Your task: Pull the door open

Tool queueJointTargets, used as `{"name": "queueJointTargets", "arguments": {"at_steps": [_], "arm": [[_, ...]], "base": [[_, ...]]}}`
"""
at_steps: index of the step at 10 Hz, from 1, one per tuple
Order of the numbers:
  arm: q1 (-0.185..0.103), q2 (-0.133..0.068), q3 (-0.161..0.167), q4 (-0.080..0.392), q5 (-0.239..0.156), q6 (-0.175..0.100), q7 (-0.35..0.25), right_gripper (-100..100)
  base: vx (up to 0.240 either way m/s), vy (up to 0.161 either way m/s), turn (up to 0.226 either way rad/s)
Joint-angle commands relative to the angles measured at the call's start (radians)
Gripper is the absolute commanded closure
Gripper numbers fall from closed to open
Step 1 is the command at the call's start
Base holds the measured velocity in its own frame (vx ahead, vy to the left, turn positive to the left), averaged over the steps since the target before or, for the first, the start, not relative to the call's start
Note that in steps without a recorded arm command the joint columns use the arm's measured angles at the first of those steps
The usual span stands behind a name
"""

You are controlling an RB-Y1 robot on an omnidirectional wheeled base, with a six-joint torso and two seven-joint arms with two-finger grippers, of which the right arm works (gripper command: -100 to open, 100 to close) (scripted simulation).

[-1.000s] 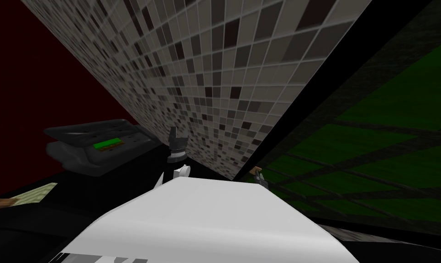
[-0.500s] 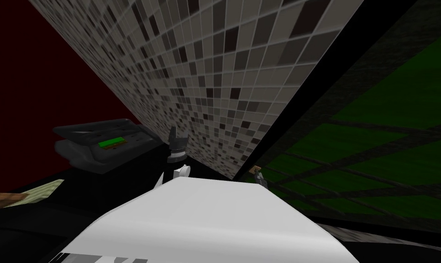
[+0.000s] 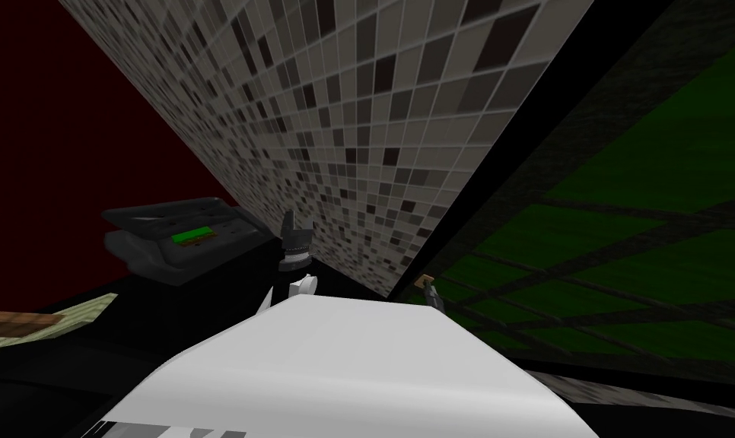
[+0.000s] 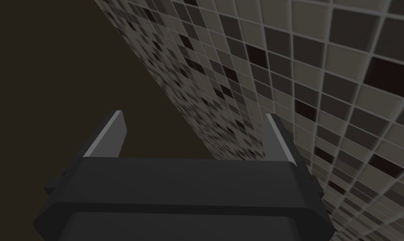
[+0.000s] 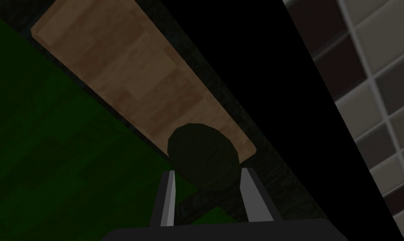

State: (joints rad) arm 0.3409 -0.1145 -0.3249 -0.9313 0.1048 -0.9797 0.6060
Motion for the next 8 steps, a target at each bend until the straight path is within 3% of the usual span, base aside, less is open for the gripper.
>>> {"name": "queueJointTargets", "arguments": {"at_steps": [1,2,8], "arm": [[-0.006,0.000,0.019,0.008,-0.016,0.003,-0.050,100],[-0.006,0.000,0.019,0.008,-0.016,0.003,-0.053,100],[-0.032,-0.020,0.063,0.028,-0.084,0.008,-0.214,100]], "base": [[-0.039,-0.002,0.027],[-0.031,-0.003,0.025],[-0.041,-0.005,0.026]]}}
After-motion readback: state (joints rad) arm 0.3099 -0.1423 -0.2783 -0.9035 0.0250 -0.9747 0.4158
